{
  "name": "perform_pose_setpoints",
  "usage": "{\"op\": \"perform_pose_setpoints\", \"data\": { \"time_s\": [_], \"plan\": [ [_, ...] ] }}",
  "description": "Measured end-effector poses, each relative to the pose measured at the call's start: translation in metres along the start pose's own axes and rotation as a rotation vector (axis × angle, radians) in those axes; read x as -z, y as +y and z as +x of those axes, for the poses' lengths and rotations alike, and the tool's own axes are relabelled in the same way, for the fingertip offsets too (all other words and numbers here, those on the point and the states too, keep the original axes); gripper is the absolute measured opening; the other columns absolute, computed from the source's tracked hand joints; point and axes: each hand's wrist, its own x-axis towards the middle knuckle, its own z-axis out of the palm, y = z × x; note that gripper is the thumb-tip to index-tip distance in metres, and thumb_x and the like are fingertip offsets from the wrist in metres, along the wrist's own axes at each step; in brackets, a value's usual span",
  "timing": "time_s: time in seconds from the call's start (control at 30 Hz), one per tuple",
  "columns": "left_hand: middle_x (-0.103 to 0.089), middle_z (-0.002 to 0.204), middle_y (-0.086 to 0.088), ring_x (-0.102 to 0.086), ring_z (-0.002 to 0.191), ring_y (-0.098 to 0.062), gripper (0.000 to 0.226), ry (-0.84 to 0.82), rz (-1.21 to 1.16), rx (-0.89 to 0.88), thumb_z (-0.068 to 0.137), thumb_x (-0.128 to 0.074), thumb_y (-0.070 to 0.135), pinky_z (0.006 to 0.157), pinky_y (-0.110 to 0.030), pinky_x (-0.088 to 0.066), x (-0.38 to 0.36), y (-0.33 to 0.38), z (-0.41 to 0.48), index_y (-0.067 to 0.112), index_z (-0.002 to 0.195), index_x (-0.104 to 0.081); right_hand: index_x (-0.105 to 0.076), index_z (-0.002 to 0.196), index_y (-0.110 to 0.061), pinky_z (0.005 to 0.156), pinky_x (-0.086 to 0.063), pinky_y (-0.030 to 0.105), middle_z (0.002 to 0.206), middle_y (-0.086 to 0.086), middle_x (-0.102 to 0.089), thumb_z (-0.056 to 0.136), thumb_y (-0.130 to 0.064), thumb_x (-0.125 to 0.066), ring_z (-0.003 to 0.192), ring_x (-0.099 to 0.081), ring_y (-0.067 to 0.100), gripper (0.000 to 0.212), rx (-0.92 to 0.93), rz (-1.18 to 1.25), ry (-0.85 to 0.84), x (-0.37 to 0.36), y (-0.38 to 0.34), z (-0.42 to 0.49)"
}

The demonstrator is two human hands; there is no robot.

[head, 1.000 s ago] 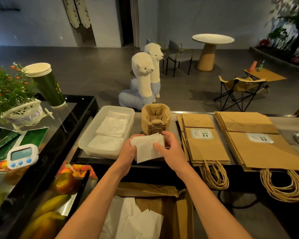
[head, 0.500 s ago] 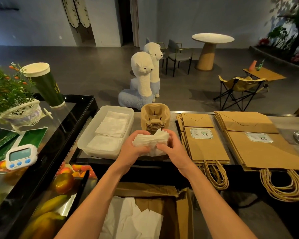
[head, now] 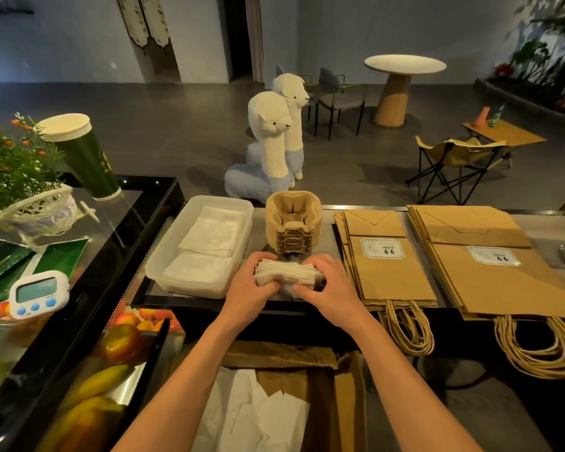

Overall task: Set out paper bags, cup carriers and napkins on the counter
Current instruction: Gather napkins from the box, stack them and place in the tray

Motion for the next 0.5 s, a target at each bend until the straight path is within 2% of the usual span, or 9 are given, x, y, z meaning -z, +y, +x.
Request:
{"op": "perform_pose_setpoints", "data": {
  "time_s": [0.1,0.17,0.23,0.27,0.37,0.5],
  "plan": [
    [-0.064,0.112,0.007,-0.060,0.097,0.009,0.039,0.036,0.001,0.005,0.086,-0.071,0.000,0.076,-0.010,-0.050,-0.0014,-0.0014,0.0001,0.022,0.116,-0.060,-0.054,0.119,-0.036,0.080,-0.046,0.020,0.112,-0.016,-0.059,0.089,-0.028,-0.076,0.102,-0.055,0.002,0.037,-0.054,0.064,-0.039,0.0016,0.0005,-0.0015],
    [-0.062,0.116,0.006,-0.060,0.100,0.006,0.032,0.049,0.009,0.000,0.084,-0.072,-0.001,0.081,-0.017,-0.051,-0.0015,-0.0045,0.0014,0.020,0.107,-0.061,-0.054,0.125,-0.035,0.085,-0.050,0.023,0.117,-0.017,-0.057,0.090,-0.027,-0.074,0.106,-0.055,0.003,0.042,-0.023,0.010,-0.069,0.0003,0.0011,-0.0025],
    [-0.062,0.122,0.011,-0.060,0.109,0.002,0.026,0.042,0.010,0.000,0.083,-0.072,0.000,0.090,-0.024,-0.051,-0.0008,-0.0070,0.0032,0.016,0.100,-0.061,-0.057,0.125,-0.030,0.089,-0.048,0.026,0.118,-0.016,-0.054,0.090,-0.025,-0.073,0.108,-0.052,0.004,0.039,0.028,-0.090,-0.080,-0.0027,0.0023,-0.0013],
    [-0.064,0.122,0.009,-0.061,0.110,0.000,0.024,0.034,-0.002,0.004,0.084,-0.071,-0.001,0.090,-0.024,-0.052,-0.0004,-0.0070,0.0036,0.013,0.099,-0.060,-0.059,0.124,-0.028,0.090,-0.048,0.026,0.117,-0.015,-0.055,0.090,-0.024,-0.073,0.107,-0.052,0.005,0.037,0.032,-0.120,-0.077,-0.0031,0.0018,-0.0002],
    [-0.067,0.109,0.000,-0.063,0.100,-0.006,0.027,0.032,-0.021,0.020,0.086,-0.068,-0.003,0.080,-0.018,-0.055,0.0004,-0.0064,0.0029,0.012,0.106,-0.058,-0.061,0.127,-0.025,0.091,-0.048,0.027,0.117,-0.012,-0.058,0.090,-0.027,-0.073,0.108,-0.052,0.007,0.039,0.038,-0.201,-0.048,-0.0042,0.0035,0.0030],
    [-0.062,0.112,0.009,-0.060,0.100,0.001,0.040,0.027,0.009,0.022,0.087,-0.070,0.004,0.080,-0.015,-0.052,0.0010,-0.0064,0.0017,0.027,0.117,-0.055,-0.056,0.132,-0.026,0.091,-0.045,0.024,0.122,-0.013,-0.056,0.090,-0.031,-0.073,0.110,-0.049,0.006,0.046,0.021,-0.175,-0.035,-0.0054,0.0018,0.0020]
  ]
}}
